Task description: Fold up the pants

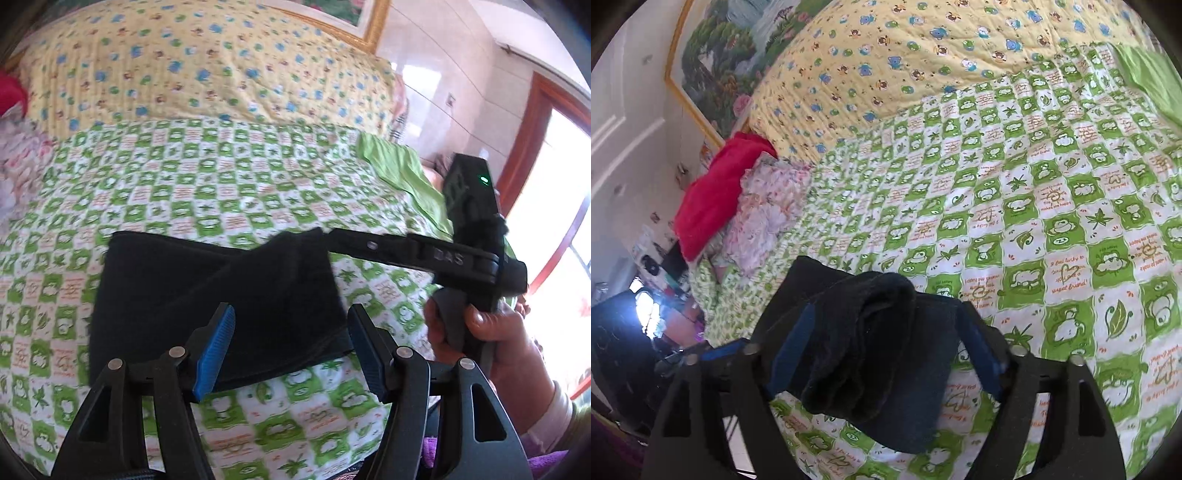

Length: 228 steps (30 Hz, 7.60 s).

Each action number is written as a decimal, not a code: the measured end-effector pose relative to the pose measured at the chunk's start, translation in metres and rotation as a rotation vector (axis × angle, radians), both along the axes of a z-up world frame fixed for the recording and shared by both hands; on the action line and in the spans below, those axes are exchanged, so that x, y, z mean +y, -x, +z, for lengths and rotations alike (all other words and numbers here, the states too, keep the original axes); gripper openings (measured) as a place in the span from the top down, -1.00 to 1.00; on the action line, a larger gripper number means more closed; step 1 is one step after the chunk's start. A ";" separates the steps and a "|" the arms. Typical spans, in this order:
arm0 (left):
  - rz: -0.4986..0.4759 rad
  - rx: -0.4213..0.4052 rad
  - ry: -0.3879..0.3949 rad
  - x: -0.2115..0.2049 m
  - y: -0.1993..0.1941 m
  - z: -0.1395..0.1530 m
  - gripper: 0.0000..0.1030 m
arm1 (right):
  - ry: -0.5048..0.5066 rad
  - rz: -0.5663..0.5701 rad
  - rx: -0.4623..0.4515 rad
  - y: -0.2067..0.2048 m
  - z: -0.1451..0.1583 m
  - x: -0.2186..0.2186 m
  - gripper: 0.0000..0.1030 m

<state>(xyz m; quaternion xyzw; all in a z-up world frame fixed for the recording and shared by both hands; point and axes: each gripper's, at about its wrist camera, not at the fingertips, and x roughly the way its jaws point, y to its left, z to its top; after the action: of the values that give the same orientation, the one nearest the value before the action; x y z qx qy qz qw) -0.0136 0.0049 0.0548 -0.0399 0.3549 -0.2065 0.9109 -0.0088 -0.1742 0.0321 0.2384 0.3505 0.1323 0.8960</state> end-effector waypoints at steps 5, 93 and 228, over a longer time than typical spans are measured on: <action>0.061 0.016 0.029 0.024 -0.004 -0.002 -0.27 | 0.041 -0.017 0.024 0.001 0.002 0.014 -0.62; 0.285 0.181 0.138 0.105 -0.066 -0.041 0.50 | -0.091 -0.050 0.099 0.012 -0.026 0.033 0.10; 0.627 0.093 -0.226 0.184 -0.010 -0.063 -0.60 | 0.364 0.479 -0.051 -0.095 -0.034 0.186 -0.77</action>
<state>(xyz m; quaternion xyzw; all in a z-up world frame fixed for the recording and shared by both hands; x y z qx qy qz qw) -0.0035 0.1886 -0.0078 -0.0551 0.3872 0.1264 0.9116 0.0860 0.0120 -0.0014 -0.0190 0.3922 0.2808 0.8758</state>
